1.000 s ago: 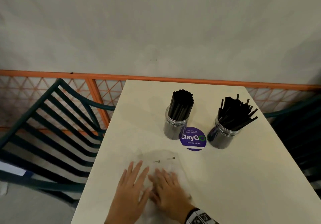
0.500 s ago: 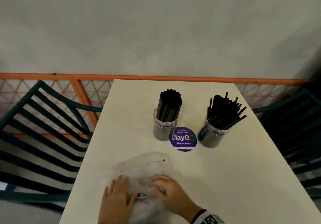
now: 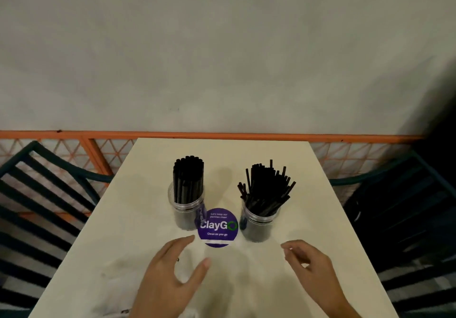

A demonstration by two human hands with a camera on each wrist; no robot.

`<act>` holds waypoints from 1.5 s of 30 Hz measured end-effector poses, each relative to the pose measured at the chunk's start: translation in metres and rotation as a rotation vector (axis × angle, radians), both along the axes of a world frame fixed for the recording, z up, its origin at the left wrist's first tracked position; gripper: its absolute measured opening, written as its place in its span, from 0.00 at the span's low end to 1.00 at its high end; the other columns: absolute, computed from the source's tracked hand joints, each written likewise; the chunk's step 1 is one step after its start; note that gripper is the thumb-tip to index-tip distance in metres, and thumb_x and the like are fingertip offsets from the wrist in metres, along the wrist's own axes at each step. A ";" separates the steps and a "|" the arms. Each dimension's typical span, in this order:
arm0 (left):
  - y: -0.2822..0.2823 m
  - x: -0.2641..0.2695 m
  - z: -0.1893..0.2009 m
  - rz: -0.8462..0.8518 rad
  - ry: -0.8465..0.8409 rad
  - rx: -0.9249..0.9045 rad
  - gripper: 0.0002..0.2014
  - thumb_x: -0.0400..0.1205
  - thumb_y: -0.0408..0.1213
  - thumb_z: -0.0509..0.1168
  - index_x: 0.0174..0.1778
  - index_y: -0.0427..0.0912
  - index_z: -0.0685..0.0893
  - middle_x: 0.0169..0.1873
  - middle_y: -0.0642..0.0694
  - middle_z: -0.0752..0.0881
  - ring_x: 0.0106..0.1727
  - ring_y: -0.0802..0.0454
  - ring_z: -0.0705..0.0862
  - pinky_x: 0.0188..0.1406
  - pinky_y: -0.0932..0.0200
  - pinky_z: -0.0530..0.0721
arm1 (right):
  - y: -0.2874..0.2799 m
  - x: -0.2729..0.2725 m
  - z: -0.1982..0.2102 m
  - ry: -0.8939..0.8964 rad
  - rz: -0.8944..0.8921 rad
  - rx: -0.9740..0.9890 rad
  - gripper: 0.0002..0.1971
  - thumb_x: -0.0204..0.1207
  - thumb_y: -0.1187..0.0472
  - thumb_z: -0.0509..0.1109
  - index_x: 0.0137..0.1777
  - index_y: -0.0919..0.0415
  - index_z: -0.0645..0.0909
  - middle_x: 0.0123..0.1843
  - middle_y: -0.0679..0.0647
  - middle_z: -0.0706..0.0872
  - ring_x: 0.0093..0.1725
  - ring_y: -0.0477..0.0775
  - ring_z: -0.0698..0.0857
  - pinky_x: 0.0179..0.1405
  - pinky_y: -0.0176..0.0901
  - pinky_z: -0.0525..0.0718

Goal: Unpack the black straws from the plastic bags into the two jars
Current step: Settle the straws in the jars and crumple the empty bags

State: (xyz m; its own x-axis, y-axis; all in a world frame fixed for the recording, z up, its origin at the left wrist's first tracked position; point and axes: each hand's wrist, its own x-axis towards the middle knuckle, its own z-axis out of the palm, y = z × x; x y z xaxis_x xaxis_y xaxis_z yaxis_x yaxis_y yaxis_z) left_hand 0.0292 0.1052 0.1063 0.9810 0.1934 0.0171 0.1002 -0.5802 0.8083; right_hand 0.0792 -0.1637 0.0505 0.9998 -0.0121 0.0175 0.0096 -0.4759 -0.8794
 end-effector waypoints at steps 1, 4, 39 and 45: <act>-0.018 0.010 -0.003 -0.024 0.021 -0.061 0.44 0.47 0.81 0.59 0.56 0.60 0.79 0.53 0.65 0.80 0.53 0.67 0.79 0.54 0.62 0.78 | -0.011 0.009 0.002 -0.005 -0.005 0.014 0.13 0.71 0.66 0.73 0.42 0.43 0.83 0.35 0.49 0.89 0.38 0.43 0.86 0.38 0.34 0.81; -0.059 0.043 -0.022 -0.086 0.139 -0.176 0.47 0.54 0.71 0.69 0.69 0.55 0.71 0.63 0.55 0.79 0.59 0.60 0.79 0.61 0.60 0.79 | -0.033 0.040 0.006 0.059 0.068 0.010 0.24 0.67 0.58 0.78 0.62 0.47 0.75 0.54 0.46 0.84 0.55 0.41 0.80 0.54 0.33 0.75; -0.103 0.185 -0.062 -0.385 -0.083 -0.510 0.51 0.56 0.38 0.84 0.70 0.58 0.61 0.62 0.72 0.77 0.68 0.68 0.74 0.63 0.76 0.71 | 0.013 0.150 -0.012 -0.053 0.382 0.151 0.47 0.57 0.42 0.80 0.74 0.40 0.58 0.72 0.33 0.70 0.73 0.36 0.69 0.79 0.48 0.66; -0.116 0.189 -0.058 -0.192 -0.190 -0.479 0.35 0.57 0.48 0.81 0.58 0.57 0.75 0.53 0.66 0.83 0.59 0.63 0.82 0.58 0.67 0.81 | 0.028 0.163 0.002 -0.096 0.390 0.050 0.26 0.58 0.23 0.62 0.57 0.17 0.62 0.60 0.44 0.80 0.65 0.42 0.78 0.81 0.62 0.55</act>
